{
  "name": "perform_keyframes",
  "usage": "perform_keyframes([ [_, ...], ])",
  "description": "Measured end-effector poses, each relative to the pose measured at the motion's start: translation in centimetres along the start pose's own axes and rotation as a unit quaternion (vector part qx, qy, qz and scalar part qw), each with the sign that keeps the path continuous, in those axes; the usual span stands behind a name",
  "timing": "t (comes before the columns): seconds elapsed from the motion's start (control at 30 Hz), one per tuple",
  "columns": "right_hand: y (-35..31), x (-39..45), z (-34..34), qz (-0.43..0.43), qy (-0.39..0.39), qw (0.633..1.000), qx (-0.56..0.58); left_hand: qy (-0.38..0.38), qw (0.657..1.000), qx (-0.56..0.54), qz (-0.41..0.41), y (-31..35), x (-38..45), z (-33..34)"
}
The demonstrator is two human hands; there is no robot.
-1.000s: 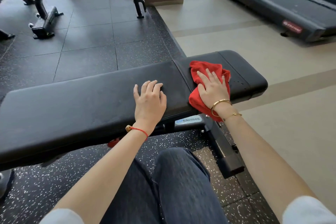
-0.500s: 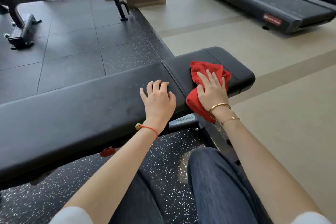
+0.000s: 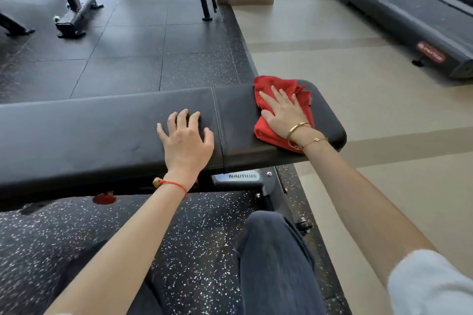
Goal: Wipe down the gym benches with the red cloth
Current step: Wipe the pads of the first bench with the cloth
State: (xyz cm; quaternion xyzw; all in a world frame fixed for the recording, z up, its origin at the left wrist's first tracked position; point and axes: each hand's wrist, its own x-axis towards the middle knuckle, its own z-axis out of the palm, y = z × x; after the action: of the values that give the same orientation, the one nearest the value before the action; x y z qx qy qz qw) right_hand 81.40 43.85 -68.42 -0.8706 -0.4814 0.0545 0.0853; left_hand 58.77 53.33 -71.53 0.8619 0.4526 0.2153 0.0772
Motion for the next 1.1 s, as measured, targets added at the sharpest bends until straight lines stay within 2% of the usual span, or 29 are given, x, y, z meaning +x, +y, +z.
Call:
perform_keyframes([
  [0.1, 0.6, -2.4, 0.5, -0.097, 0.014, 0.995, 0.007, 0.005, 1.0, 0.011, -0.011, 0.3, -0.2, 0.0],
  [0.17, 1.9, -4.1, 0.5, -0.133, 0.023, 0.991, 0.023, 0.003, 1.0, 0.019, -0.013, 0.5, -0.2, -0.1],
  [0.23, 4.0, -4.6, 0.2, -0.129, 0.024, 0.991, 0.034, 0.002, 1.0, 0.026, -0.017, 0.6, -0.3, -0.2],
  [0.33, 6.7, -2.2, -0.7, -0.063, 0.017, 0.997, 0.04, 0.005, 0.999, 0.035, -0.019, 0.8, -0.3, -0.2],
  [0.43, 6.5, 1.9, -1.3, -0.017, -0.007, 0.999, 0.027, 0.02, 0.998, 0.051, -0.018, 0.9, -0.2, 0.1],
  [0.6, 1.4, 5.0, -0.7, -0.091, -0.026, 0.995, 0.016, 0.041, 0.998, 0.048, -0.022, 0.9, 0.1, 0.1],
  [0.7, -0.4, 3.1, 0.2, -0.153, -0.032, 0.988, 0.023, 0.035, 0.998, 0.046, -0.025, 1.1, 0.0, -0.1],
  [0.83, 0.6, -1.1, 0.6, -0.195, -0.011, 0.981, 0.02, 0.018, 0.998, 0.049, -0.021, 1.1, -0.2, -0.4],
  [0.97, 4.6, -3.5, 0.2, -0.151, 0.033, 0.988, 0.015, 0.014, 0.999, 0.046, -0.017, 1.0, -0.2, -0.4],
  [1.1, 6.5, -1.7, -0.1, -0.062, 0.026, 0.998, 0.02, 0.011, 0.999, 0.047, -0.016, 1.0, -0.1, -0.1],
])
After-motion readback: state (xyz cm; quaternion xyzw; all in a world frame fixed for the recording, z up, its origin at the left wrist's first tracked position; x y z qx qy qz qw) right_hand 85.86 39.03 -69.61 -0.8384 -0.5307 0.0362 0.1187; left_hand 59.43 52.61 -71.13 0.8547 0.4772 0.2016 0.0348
